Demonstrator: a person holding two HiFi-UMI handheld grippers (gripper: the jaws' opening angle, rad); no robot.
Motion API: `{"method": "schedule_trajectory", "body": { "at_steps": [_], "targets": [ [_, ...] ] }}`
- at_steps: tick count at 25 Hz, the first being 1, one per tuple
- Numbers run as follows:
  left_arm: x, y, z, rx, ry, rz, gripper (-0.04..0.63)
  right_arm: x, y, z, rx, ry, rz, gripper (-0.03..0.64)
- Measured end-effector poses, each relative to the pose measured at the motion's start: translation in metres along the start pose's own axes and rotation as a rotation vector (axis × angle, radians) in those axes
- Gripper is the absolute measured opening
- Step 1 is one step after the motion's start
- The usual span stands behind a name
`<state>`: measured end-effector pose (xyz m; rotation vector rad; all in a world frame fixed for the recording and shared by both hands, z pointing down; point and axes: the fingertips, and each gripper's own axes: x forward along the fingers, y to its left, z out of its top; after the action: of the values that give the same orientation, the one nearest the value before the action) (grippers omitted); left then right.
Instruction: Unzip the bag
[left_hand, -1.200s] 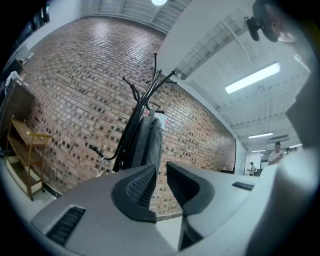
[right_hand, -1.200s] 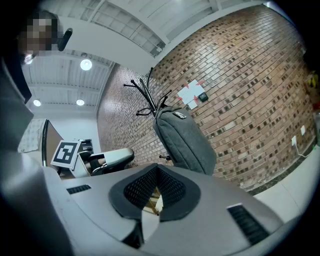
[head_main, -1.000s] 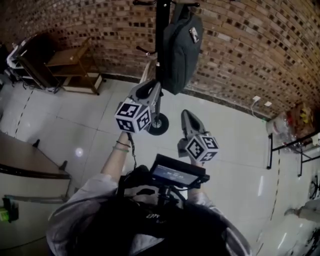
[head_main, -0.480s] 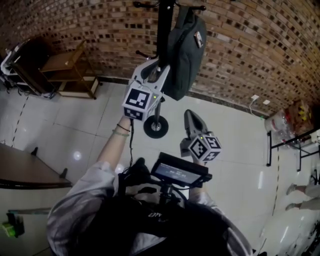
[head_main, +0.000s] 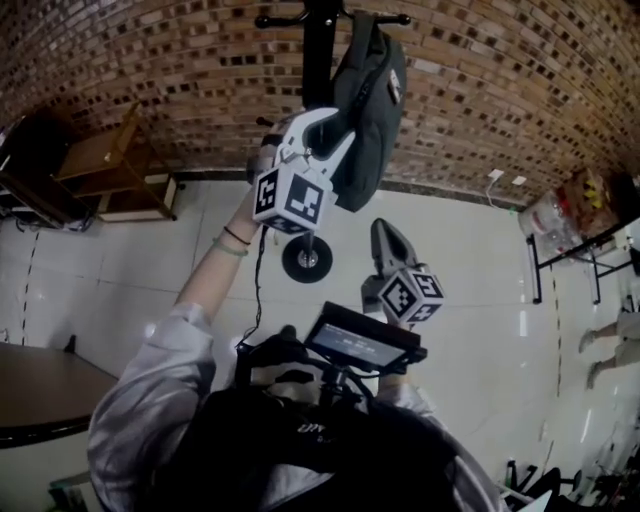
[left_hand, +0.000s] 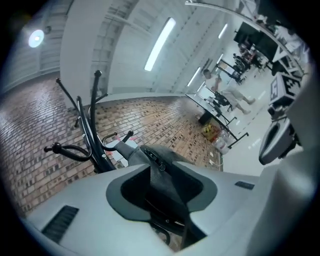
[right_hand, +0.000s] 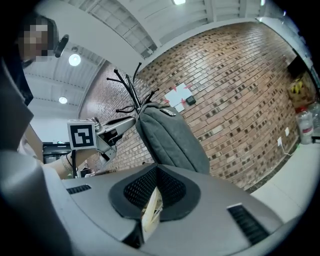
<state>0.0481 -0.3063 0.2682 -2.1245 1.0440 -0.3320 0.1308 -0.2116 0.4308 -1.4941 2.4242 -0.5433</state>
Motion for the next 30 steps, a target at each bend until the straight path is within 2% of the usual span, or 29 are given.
{"method": "schedule_trajectory", "body": {
  "at_steps": [3,9,15,21,26,30],
  "targets": [
    [0.009,-0.001,-0.008,0.080,-0.013,-0.048,0.126,0.007,-0.001,0.000,0.005,-0.021,-0.036,-0.002],
    [0.015,0.002,-0.007,0.127,-0.058,-0.097,0.126,0.020,0.008,0.005,-0.007,-0.045,-0.079,-0.001],
    [0.021,0.002,-0.009,0.207,-0.089,-0.135,0.126,0.032,0.015,0.003,-0.018,-0.054,-0.116,0.000],
    [0.026,0.002,-0.007,0.303,-0.082,-0.169,0.126,0.029,0.016,0.001,-0.013,-0.066,-0.152,0.000],
    [0.030,-0.002,-0.002,0.372,-0.072,-0.162,0.124,0.028,0.017,0.000,-0.006,-0.071,-0.156,0.000],
    [0.031,-0.002,-0.004,0.386,-0.060,-0.152,0.118,0.031,0.017,0.001,-0.010,-0.069,-0.146,0.000]
  ]
}}
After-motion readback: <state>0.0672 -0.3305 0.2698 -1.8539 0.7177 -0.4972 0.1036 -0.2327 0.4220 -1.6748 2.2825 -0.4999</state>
